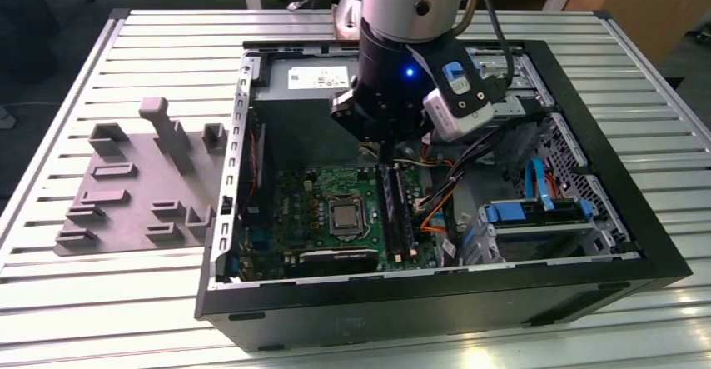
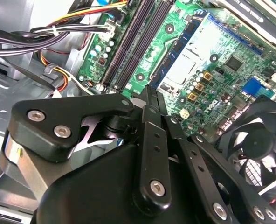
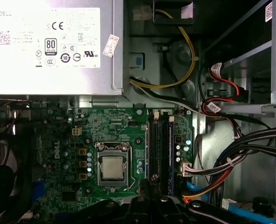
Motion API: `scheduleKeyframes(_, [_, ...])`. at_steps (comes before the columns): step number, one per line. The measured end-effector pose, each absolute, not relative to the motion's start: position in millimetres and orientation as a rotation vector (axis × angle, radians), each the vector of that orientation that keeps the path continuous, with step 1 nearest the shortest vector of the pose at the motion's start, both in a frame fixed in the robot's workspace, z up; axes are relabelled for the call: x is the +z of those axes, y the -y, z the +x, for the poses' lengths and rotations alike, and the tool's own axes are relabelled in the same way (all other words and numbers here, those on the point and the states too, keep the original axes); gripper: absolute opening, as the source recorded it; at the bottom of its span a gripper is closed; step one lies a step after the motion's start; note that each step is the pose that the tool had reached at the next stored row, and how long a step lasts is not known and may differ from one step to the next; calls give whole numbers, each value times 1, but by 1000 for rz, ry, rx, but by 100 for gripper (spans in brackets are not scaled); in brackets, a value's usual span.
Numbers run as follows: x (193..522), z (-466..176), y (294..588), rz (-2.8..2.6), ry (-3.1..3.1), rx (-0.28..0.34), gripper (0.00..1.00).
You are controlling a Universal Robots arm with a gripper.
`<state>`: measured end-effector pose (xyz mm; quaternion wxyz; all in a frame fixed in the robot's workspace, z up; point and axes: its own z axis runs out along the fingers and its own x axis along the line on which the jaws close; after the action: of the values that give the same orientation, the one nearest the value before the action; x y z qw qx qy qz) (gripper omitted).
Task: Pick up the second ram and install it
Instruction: 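Insert the second ram into the second slot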
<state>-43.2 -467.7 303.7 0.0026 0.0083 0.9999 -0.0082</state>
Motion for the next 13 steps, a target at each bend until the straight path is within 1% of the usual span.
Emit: scheduleKeyframes(13, [294, -43, 468, 26, -3136, -26, 11])
